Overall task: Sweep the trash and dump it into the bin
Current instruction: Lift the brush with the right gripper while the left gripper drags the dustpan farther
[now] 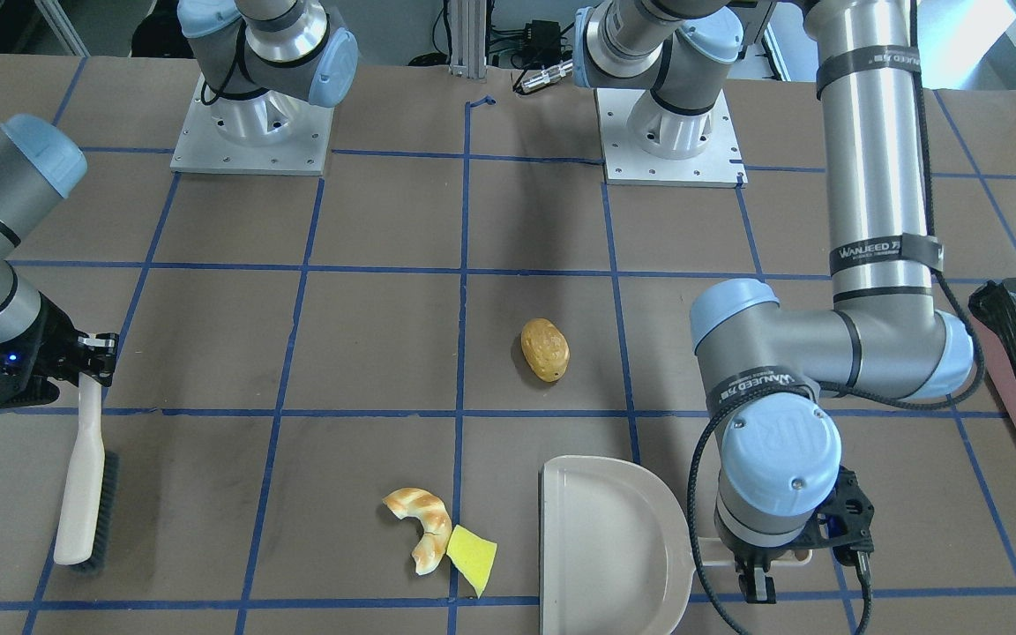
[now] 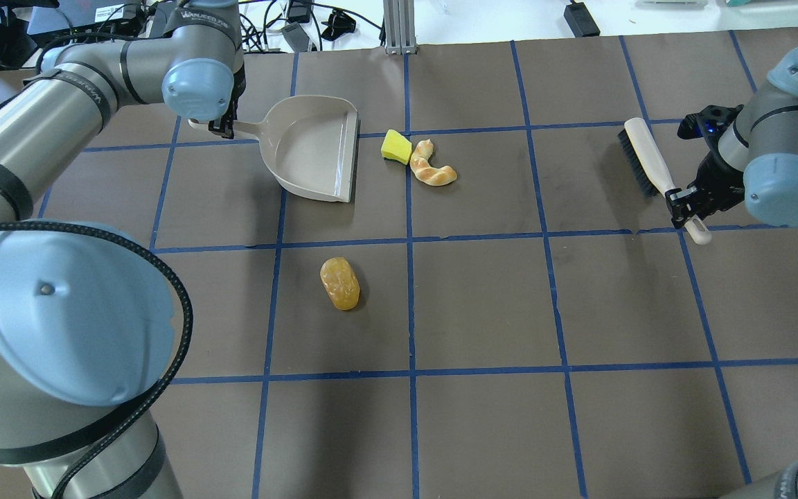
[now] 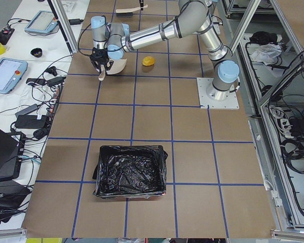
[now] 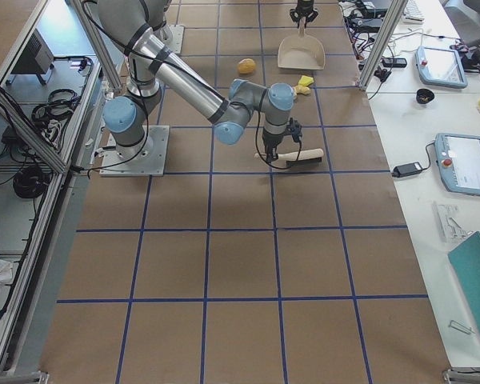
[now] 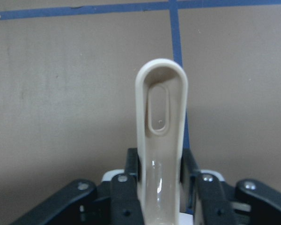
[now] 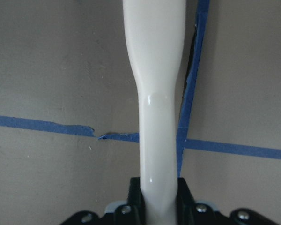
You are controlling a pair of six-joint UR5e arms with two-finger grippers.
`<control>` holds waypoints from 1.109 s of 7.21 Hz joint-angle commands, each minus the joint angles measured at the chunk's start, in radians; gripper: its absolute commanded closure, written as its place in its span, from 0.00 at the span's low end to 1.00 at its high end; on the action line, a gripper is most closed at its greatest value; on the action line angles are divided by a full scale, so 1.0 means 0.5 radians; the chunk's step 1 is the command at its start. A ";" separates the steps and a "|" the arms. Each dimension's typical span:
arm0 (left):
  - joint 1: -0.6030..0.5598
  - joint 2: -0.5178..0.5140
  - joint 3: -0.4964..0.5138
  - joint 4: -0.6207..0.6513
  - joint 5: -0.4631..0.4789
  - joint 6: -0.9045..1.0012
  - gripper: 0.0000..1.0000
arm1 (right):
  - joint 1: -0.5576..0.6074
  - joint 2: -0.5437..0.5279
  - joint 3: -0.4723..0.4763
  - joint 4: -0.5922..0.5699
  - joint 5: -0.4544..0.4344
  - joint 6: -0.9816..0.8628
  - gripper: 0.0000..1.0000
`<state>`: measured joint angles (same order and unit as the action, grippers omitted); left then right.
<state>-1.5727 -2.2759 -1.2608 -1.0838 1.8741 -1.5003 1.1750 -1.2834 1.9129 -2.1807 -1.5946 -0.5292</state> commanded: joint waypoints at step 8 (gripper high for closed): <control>-0.177 -0.047 0.022 -0.020 0.209 -0.116 1.00 | 0.570 0.030 -0.153 0.036 0.204 0.925 1.00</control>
<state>-1.6589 -2.3037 -1.2220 -1.0925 1.9677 -1.5570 1.4158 -1.2778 1.8507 -2.1699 -1.5208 -0.1409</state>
